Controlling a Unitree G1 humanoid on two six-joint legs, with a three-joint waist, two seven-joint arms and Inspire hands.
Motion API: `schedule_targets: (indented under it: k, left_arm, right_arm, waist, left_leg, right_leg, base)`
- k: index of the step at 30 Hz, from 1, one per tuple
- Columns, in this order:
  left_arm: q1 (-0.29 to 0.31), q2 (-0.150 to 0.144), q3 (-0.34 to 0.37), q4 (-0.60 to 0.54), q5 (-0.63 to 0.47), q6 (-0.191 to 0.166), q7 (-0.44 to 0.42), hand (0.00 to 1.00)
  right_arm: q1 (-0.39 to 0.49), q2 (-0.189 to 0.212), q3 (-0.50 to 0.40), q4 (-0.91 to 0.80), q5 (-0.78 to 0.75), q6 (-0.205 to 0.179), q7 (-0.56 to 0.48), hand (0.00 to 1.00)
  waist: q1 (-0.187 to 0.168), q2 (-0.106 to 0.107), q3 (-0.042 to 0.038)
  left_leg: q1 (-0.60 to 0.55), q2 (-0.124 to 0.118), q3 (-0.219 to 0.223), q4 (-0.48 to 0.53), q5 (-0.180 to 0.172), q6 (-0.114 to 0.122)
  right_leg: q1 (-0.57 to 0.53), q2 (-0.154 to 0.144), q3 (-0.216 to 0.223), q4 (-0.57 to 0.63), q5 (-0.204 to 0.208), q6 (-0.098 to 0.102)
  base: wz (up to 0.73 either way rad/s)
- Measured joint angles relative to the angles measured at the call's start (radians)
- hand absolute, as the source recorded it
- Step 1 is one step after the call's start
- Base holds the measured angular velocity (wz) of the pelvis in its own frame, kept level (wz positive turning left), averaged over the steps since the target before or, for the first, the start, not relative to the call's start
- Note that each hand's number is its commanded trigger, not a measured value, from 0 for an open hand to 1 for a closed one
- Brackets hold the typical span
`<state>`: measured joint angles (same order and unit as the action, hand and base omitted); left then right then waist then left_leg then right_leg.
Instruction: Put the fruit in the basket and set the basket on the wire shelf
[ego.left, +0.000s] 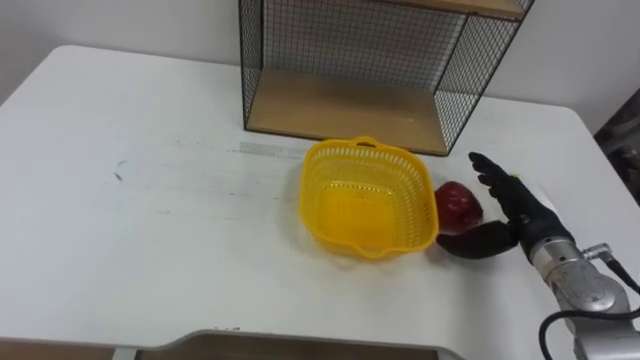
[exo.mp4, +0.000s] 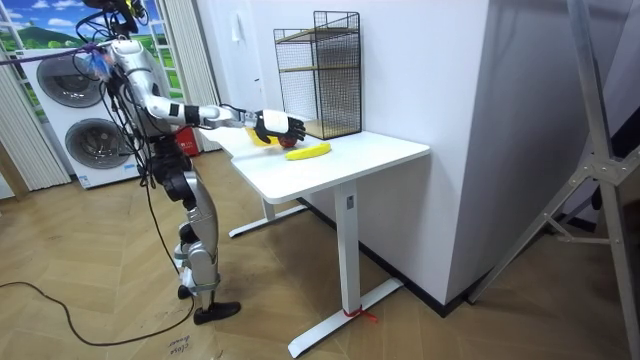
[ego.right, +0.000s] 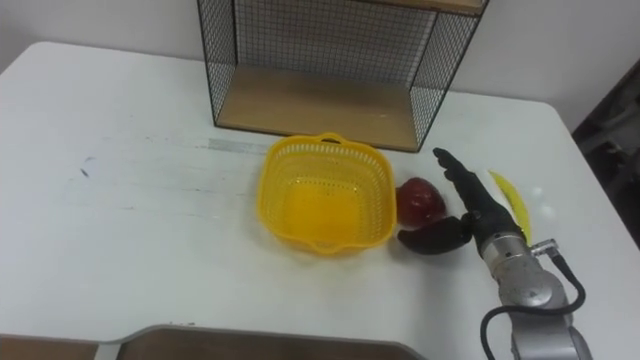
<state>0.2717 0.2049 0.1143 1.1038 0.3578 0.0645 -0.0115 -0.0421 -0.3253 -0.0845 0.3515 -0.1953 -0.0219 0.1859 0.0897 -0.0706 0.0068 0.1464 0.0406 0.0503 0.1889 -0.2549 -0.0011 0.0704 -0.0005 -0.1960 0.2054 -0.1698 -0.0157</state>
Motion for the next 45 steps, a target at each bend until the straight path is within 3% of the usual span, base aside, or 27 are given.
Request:
schedule_targets:
  k: [9,22,23,24,26,32,45]
  left_arm:
    - [-0.007,0.001,0.000,0.008,0.000,0.002,0.000,0.00]
    - [-0.008,0.001,-0.001,0.007,0.000,0.003,0.000,0.00]
    - [-0.008,0.001,-0.001,0.007,0.000,0.004,0.000,0.00]
    - [-0.008,0.001,-0.001,0.007,0.000,0.010,0.001,0.00]
    - [-0.008,0.002,-0.001,0.007,0.000,0.019,0.001,0.00]
    - [-0.008,0.009,-0.017,0.007,-0.001,0.024,0.001,0.00]
    - [-0.016,0.011,-0.021,0.008,0.000,0.040,0.000,0.00]
  right_arm:
    - [0.000,-0.001,0.033,0.035,-0.006,0.001,0.005,0.00]
    - [0.000,-0.004,0.065,0.056,-0.002,0.002,0.015,0.00]
    - [0.000,-0.004,0.065,0.060,-0.002,0.002,0.015,0.37]
    - [0.000,-0.004,0.065,0.062,-0.002,0.002,0.015,0.65]
    - [0.000,-0.004,0.067,0.063,-0.003,0.002,0.015,1.00]
    - [-0.022,-0.024,0.072,0.074,-0.007,0.006,-0.011,1.00]
    - [-0.059,-0.024,0.105,0.108,0.001,0.024,-0.020,1.00]
  waist:
    - [0.000,0.000,-0.0034]
    - [0.003,-0.016,-0.0018]
    - [0.003,-0.016,-0.0017]
    - [0.003,-0.016,-0.0017]
    - [0.003,-0.015,-0.0017]
    - [0.002,-0.013,-0.0015]
    - [0.003,-0.010,-0.0037]
  left_leg:
    - [0.000,0.000,-0.002,-0.001,0.000,0.000]
    - [0.001,0.000,-0.001,-0.002,0.000,0.000]
    - [0.002,0.000,-0.001,-0.002,0.000,0.000]
    - [0.002,0.000,-0.001,-0.002,0.000,0.000]
    - [0.002,0.000,-0.001,-0.002,0.000,0.000]
    - [0.005,0.001,-0.004,-0.002,0.000,0.000]
    - [0.006,0.001,-0.010,-0.002,0.000,0.000]
  right_leg:
    - [0.000,-0.001,-0.002,-0.001,0.000,0.000]
    - [0.003,0.001,-0.002,-0.008,0.000,0.000]
    - [0.003,0.001,-0.002,-0.008,0.000,0.000]
    - [0.003,0.001,-0.003,-0.008,0.000,0.000]
    - [0.004,0.001,-0.002,-0.008,0.001,0.000]
    - [0.014,0.003,-0.005,-0.021,0.005,-0.001]
    - [0.016,0.002,-0.012,-0.020,0.006,-0.001]
  base:
    - [0.00]
    - [0.00]
    - [0.00]
    - [0.00]
    - [0.00]
    - [0.00]
    - [0.01]
